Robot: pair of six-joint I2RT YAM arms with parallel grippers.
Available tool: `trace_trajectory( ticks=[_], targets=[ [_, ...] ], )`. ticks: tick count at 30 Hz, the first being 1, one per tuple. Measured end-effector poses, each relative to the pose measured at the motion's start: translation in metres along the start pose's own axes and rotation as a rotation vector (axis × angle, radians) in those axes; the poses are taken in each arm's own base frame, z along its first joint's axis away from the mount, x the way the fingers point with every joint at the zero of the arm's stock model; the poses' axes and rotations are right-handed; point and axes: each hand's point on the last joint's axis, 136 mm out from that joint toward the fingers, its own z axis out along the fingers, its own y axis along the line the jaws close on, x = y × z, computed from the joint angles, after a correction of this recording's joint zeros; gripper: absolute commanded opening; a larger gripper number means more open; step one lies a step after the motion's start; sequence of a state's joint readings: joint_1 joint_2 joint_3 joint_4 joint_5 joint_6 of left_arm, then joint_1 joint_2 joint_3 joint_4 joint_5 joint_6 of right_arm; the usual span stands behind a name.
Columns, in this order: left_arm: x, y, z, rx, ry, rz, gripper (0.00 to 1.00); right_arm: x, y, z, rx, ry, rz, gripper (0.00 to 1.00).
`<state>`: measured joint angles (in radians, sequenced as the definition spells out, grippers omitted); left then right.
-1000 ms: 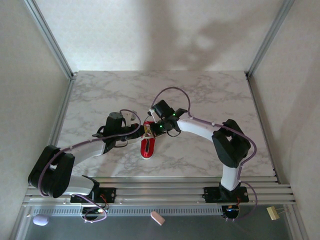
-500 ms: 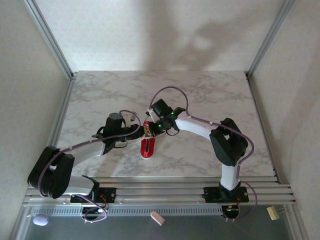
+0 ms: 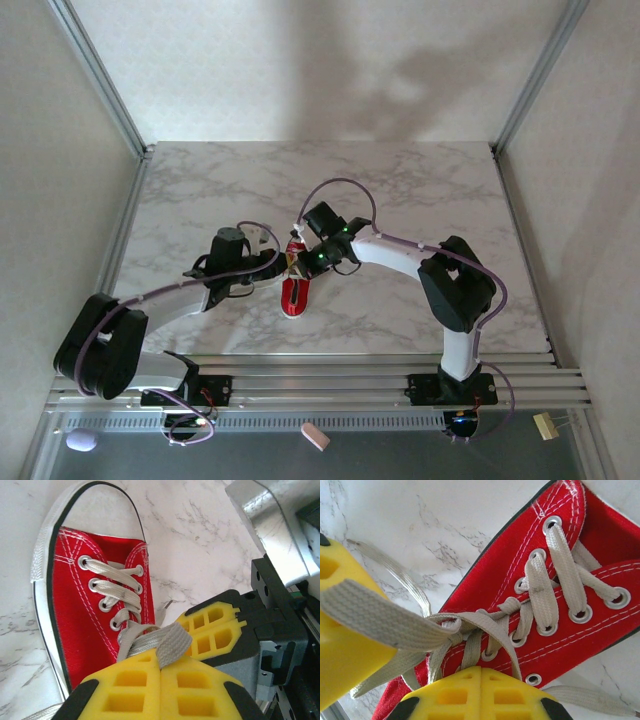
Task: Tie the shoes
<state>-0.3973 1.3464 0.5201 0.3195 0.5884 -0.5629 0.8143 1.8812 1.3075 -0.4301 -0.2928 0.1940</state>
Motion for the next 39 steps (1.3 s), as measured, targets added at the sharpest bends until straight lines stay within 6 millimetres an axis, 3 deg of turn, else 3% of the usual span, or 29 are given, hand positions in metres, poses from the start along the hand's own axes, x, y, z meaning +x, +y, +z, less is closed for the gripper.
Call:
trace_trajectory(
  ticks=[17, 28, 33, 39],
  targets=[
    [-0.006, 0.011, 0.000, -0.013, -0.057, -0.055, 0.00, 0.008, 0.000, 0.012, -0.048, -0.042, -0.044, 0.07],
    [-0.001, 0.018, 0.005, -0.018, -0.051, -0.071, 0.00, 0.001, 0.020, -0.008, -0.122, -0.100, -0.082, 0.07],
    [0.003, 0.021, 0.005, -0.021, -0.044, -0.077, 0.00, 0.002, 0.023, -0.009, -0.143, -0.102, -0.090, 0.08],
    [0.008, 0.024, 0.005, -0.025, -0.039, -0.085, 0.00, 0.004, 0.015, -0.012, -0.090, -0.114, -0.085, 0.30]
  ],
)
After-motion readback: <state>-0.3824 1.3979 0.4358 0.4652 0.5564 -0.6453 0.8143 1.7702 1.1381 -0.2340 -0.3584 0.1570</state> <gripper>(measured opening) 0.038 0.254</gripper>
